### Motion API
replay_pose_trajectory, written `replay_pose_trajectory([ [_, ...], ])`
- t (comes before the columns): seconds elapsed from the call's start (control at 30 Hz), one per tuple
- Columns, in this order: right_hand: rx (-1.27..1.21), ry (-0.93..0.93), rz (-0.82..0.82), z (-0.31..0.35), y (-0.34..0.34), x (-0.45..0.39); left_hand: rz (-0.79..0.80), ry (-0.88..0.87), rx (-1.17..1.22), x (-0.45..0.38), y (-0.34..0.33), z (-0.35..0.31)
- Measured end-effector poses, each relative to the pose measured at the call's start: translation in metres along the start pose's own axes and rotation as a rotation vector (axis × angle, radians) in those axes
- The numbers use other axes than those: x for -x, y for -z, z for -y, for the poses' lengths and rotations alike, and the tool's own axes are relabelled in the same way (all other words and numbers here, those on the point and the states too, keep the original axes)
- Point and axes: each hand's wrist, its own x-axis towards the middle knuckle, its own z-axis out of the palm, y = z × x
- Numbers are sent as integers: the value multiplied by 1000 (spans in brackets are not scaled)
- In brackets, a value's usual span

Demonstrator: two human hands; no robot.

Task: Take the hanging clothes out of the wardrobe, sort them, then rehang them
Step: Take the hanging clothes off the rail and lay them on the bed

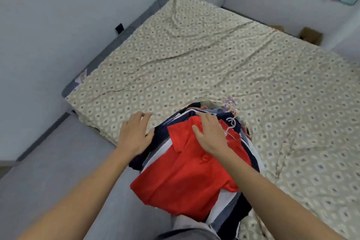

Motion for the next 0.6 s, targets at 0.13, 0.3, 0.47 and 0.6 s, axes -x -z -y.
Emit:
replay_pose_trajectory([
  [0.13, 47, 294, 106, 91, -21, -6, -190, 149, 9, 75, 36, 55],
  [0.3, 113, 674, 269, 221, -70, 27, -433, 419, -14, 223, 68, 113],
  [0.47, 124, 1024, 431, 341, -132, 134, -573, 754, -44, 410, 63, 128],
  [0.6, 55, 1317, 607, 415, -181, 276, -682, 1093, -61, 585, 43, 98],
])
